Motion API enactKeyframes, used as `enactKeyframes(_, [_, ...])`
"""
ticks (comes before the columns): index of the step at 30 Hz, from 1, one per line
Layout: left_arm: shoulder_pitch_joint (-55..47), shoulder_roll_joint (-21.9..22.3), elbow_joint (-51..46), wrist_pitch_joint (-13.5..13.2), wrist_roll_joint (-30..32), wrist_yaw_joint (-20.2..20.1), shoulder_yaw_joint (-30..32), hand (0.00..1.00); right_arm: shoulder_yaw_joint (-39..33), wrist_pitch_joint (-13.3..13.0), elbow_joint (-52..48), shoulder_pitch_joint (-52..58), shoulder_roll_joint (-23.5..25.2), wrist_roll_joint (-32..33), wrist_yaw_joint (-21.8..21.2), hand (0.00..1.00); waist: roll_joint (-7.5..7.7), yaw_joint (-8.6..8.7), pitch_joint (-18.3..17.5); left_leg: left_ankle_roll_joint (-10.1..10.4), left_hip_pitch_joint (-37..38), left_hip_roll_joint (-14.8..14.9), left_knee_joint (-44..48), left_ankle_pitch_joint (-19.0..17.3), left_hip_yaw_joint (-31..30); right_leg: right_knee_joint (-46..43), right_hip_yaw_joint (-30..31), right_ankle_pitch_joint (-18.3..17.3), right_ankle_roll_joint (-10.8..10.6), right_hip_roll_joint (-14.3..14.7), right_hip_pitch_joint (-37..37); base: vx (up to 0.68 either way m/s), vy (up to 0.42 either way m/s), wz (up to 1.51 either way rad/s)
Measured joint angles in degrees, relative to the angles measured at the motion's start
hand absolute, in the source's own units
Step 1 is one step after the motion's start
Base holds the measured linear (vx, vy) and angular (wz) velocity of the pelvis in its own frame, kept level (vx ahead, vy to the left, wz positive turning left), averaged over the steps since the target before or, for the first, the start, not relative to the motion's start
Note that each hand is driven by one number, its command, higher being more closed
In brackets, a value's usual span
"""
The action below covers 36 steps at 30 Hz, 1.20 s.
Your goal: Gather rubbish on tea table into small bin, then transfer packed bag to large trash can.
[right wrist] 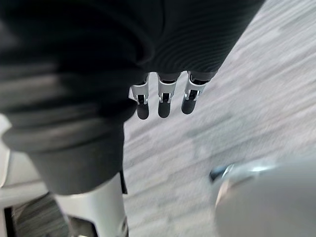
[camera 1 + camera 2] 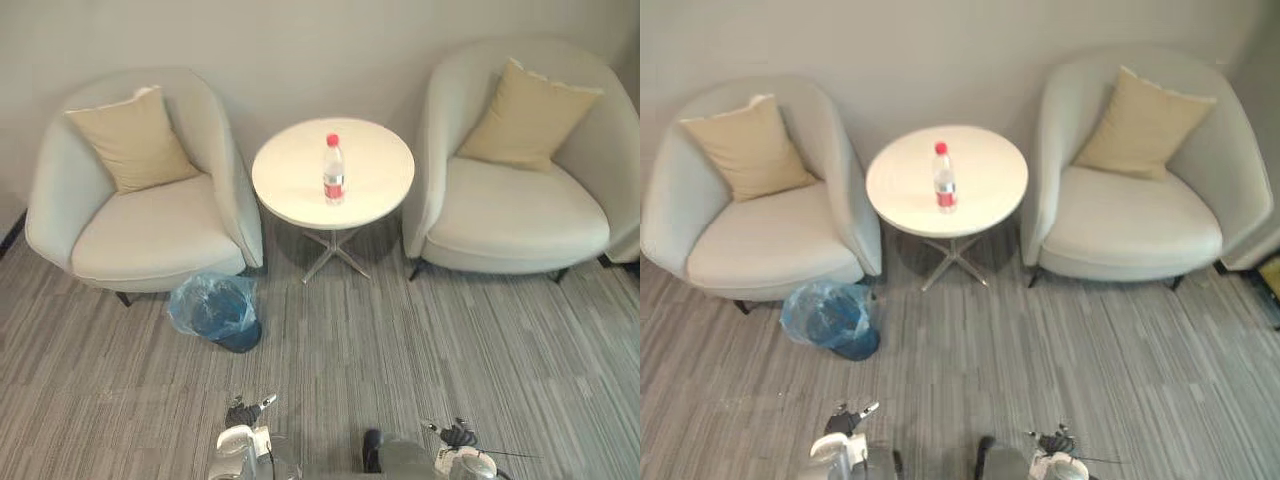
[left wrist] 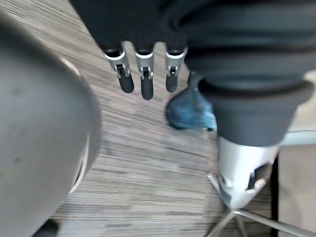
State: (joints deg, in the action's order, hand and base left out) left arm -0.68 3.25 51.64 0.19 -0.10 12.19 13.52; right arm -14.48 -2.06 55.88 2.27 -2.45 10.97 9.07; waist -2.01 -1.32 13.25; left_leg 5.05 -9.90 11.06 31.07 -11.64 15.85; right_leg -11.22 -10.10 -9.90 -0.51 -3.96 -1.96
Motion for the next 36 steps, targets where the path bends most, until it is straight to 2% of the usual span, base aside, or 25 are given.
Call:
enactKeyframes(1, [0.0, 0.1, 0.0, 0.0, 0.0, 0.0, 0.0, 0.00, 0.0, -0.1, -0.3, 0.3, 0.0, 0.2, 0.0, 0.00, -0.13, -0.35, -0.2, 0.0, 0.0, -1.5, -8.3, 1.4, -0.7, 0.3, 0.2, -0.5, -0.6, -0.1, -0.3, 0.33, 0.169, -0.11])
enactKeyframes(2, [0.1, 0.2, 0.2, 0.1, 0.0, 0.0, -0.1, 0.00, -0.1, -0.1, -0.3, 0.7, -0.2, 0.2, 0.0, 0.00, -0.50, -1.08, -0.6, 0.2, 0.0, -2.9, -16.6, 6.1, -2.5, 0.2, 0.8, -1.4, -1.4, 0.1, -0.4, 0.35, 0.190, -0.39])
enactKeyframes(3, [0.2, -0.1, 0.5, 0.1, 0.1, 0.0, -0.6, 0.00, -0.1, 0.0, 0.5, 1.1, -0.2, 0.2, 0.0, 0.00, -0.21, -2.06, -1.2, -1.3, 1.2, -4.4, -18.2, 10.0, -2.9, 0.0, 2.7, -1.7, -2.5, -0.1, -0.9, 0.42, 0.196, -0.30])
enactKeyframes(4, [0.2, -0.9, 1.1, 0.2, 0.2, 0.0, -0.6, 0.00, -0.1, 0.1, 0.7, 0.9, 0.3, 0.2, 0.0, 0.00, 0.96, -1.75, -1.6, -2.1, 2.1, -5.5, -18.8, 10.3, -2.5, 0.6, 3.0, -1.5, -2.9, -1.2, -2.1, 0.47, 0.183, -0.13])
enactKeyframes(6, [0.2, -2.3, 1.6, 0.2, 0.4, -0.1, -0.9, 0.00, 0.0, 0.4, 1.5, 2.2, 1.6, 0.0, -0.1, 0.00, 3.59, -1.94, -3.0, -4.2, 2.4, -7.8, -16.7, 7.5, -1.3, 1.8, 3.7, -1.6, -3.8, -3.8, -3.8, 0.49, 0.198, 0.03])
enactKeyframes(8, [0.2, -2.4, 2.3, 0.1, 0.5, -0.1, -1.0, 0.00, 0.0, 0.5, 1.5, 2.1, 2.0, -1.6, -0.2, 0.00, 3.87, -2.36, -3.3, -4.8, 5.8, -9.2, -18.0, 4.9, 0.2, -3.1, 6.2, -2.7, -5.5, -5.2, -3.5, 0.34, 0.188, -0.32])
enactKeyframes(9, [0.2, -2.4, 3.5, 0.2, 0.5, -0.2, -1.3, 0.00, 0.0, 0.4, 1.3, 1.8, 1.2, -2.6, -0.5, 0.00, 3.36, -2.01, -3.6, -4.9, 8.6, -9.9, -19.9, 3.3, 1.0, -14.4, 8.1, -3.3, -6.6, -6.1, 1.1, 0.28, 0.195, -0.37])
enactKeyframes(11, [0.3, -3.2, 4.5, 0.5, 0.6, -0.2, -2.5, 0.00, 0.0, 0.3, 1.0, 1.7, 1.2, -3.5, -1.1, 0.00, 3.45, -1.34, -3.7, -4.9, 12.0, -11.0, -21.0, 1.8, 1.1, -31.8, 9.4, -1.7, -8.8, -7.6, 8.5, 0.27, 0.166, -0.10])
enactKeyframes(13, [0.3, -3.9, 5.6, 0.8, 0.6, -0.2, -3.4, 0.00, 0.2, 0.4, 1.1, 1.1, 1.2, -3.9, -1.3, 0.00, 3.65, -0.88, -3.9, -4.8, 16.8, -11.5, -22.5, 1.2, 1.5, -41.5, 7.5, -2.9, -8.2, -8.8, 12.7, 0.34, 0.093, 0.08])
enactKeyframes(15, [0.3, -4.0, 6.3, 0.8, 0.6, -0.3, -4.0, 0.00, 0.2, 0.3, 1.1, 0.9, 1.2, -4.2, -1.5, 0.00, 3.38, -0.77, -3.9, -4.7, 20.2, -11.0, -24.7, 1.2, 1.2, -39.2, 3.1, -5.3, -6.2, -9.1, 14.0, 0.33, -0.020, 0.16])
enactKeyframes(16, [0.3, -4.0, 6.5, 0.8, 0.6, -0.3, -4.5, 0.00, 0.2, 0.3, 1.1, 0.6, 1.0, -4.2, -1.5, 0.00, 3.00, -0.59, -4.0, -4.6, 21.0, -10.0, -24.9, 1.3, 0.8, -34.7, 0.7, -5.8, -5.4, -8.7, 14.9, 0.31, -0.069, 0.20])
enactKeyframes(18, [0.2, -4.0, 6.6, 0.7, 0.6, -0.5, -4.7, 0.00, 0.1, 0.4, 1.3, -0.2, 0.6, -4.2, -1.7, 0.00, 2.29, -0.28, -3.8, -4.5, 21.3, -8.1, -24.8, 1.3, -0.3, -22.3, 0.1, -4.2, -3.6, -5.8, 16.1, 0.33, -0.178, 0.22])
enactKeyframes(19, [-0.1, -4.3, 6.6, 0.7, 0.6, -0.8, -4.9, 0.00, 0.2, 0.4, 1.4, -0.1, 0.7, -4.2, -1.7, 0.00, 2.57, 0.24, -3.9, -3.8, 21.6, -7.9, -24.8, 1.2, -1.3, -12.7, 1.5, 1.0, -2.6, -4.1, 15.7, 0.40, -0.252, 0.28])
enactKeyframes(20, [-0.1, -4.8, 6.6, 0.7, 0.8, -1.2, -5.0, 0.00, 0.1, 0.4, 1.8, 0.1, 0.9, -4.1, -1.7, 0.00, 3.76, 0.51, -4.1, -2.6, 22.1, -8.7, -24.8, 0.5, -2.3, -7.0, 3.3, 8.7, -1.2, -3.9, 14.7, 0.41, -0.263, 0.16])
enactKeyframes(21, [0.5, -4.0, 7.6, 0.7, 1.1, -1.2, -4.5, 0.00, -0.4, 0.3, 2.3, -0.8, 0.1, -4.0, -1.8, 0.00, 1.57, 0.67, -3.3, -0.9, 23.5, -7.1, -24.9, -0.6, -3.3, -8.5, 3.5, 8.8, -0.3, -2.3, 14.1, 0.28, -0.160, 0.00])
enactKeyframes(24, [0.3, -1.6, 7.6, 0.6, 1.5, -1.2, -3.0, 0.00, -1.3, 0.2, 3.3, -1.5, -0.9, -4.0, -1.8, 0.00, -1.03, 0.77, -3.5, 0.3, 23.2, -5.3, -21.8, 0.2, -4.6, -8.0, 2.9, 5.7, 0.6, -0.8, 12.5, 0.27, -0.197, -0.07])
enactKeyframes(25, [0.4, -1.4, 7.5, 0.6, 1.6, -1.3, -2.9, 0.00, -1.4, 0.1, 3.5, -1.5, -0.9, -4.0, -1.8, 0.00, -0.81, 0.95, -3.3, 0.3, 21.9, -4.8, -18.6, 0.3, -5.2, -7.3, 2.3, 5.3, 0.7, -0.8, 11.4, 0.20, -0.204, 0.37])
enactKeyframes(26, [0.7, -1.1, 7.2, 0.5, 1.6, -1.3, -2.9, 0.00, -1.3, 0.1, 3.5, -1.1, -0.9, -4.0, -1.8, 0.00, -0.74, 0.95, -3.2, 0.5, 19.1, -3.7, -11.1, 0.4, -6.0, -5.5, 1.3, 4.7, 0.9, -0.8, 8.9, 0.14, -0.193, 0.52])
enactKeyframes(28, [0.8, -0.7, 5.6, 0.5, 1.6, -1.2, -2.7, 0.00, -0.9, 0.2, 3.5, -0.5, -0.8, -4.0, -1.7, 0.00, -0.05, 0.28, -2.7, 3.2, 13.7, -1.3, 2.2, 2.2, -5.8, -3.7, 0.3, 3.7, 1.1, -0.9, 5.2, 0.13, -0.137, 0.41])
enactKeyframes(30, [0.7, -0.5, 4.6, 0.2, 1.6, -1.2, -2.8, 0.00, -0.5, 0.2, 3.5, 0.1, -0.8, -4.0, -1.5, 0.00, 0.00, -0.49, -2.7, 1.9, 9.9, 0.3, 6.8, 0.5, -4.1, -1.8, -0.4, 3.2, 1.1, -0.8, 2.8, 0.09, -0.048, 0.10])
enactKeyframes(31, [0.7, -0.4, 4.4, 0.2, 1.5, -1.2, -2.9, 0.00, -0.5, 0.2, 3.5, 0.1, -0.8, -3.9, -1.5, 0.00, 0.03, -0.54, -2.7, 1.5, 9.0, 0.1, 4.9, -0.2, -3.6, -1.0, -0.4, 2.9, 0.6, -0.8, 2.3, 0.12, 0.016, -0.09])
enactKeyframes(33, [0.7, -0.6, 4.2, 0.2, 1.0, -1.2, -3.6, 0.00, -0.5, 0.4, 3.5, 0.1, -0.8, -3.7, -1.4, 0.00, 0.03, -0.70, -2.7, 1.0, 8.9, -2.8, -9.6, -0.4, -4.9, 0.0, 1.0, 3.7, -0.4, -1.1, 1.9, 0.12, 0.076, -0.27])
enactKeyframes(34, [0.7, -0.6, 4.2, 0.2, 1.0, -1.2, -3.9, 0.00, -0.5, 0.4, 3.4, 0.1, -0.9, -3.6, -1.4, 0.00, -0.25, -0.69, -2.8, 0.8, 9.3, -3.7, -15.6, 1.5, -6.2, -0.1, 1.3, 3.7, -0.6, -1.0, 2.1, 0.14, 0.162, -0.38])
enactKeyframes(35, [0.8, -0.5, 4.3, 0.2, 1.0, -1.3, -4.4, 0.00, -0.5, 0.4, 3.6, 0.0, -1.1, -3.6, -1.3, 0.00, -0.70, -1.04, -3.0, 0.7, 10.0, -4.7, -20.6, 5.5, -7.8, -0.4, 2.5, 3.4, -1.6, -0.6, 2.3, 0.14, 0.163, -0.27])
enactKeyframes(36, [0.8, -1.1, 4.9, 0.2, 1.1, -1.2, -4.5, 0.00, -0.4, 0.4, 3.4, 0.0, -0.8, -3.7, -1.3, 0.00, -0.02, -1.03, -3.5, 0.3, 11.1, -5.6, -22.1, 5.8, -7.5, 1.2, 3.4, 4.1, -2.5, -0.9, 1.7, 0.18, 0.194, -0.23])
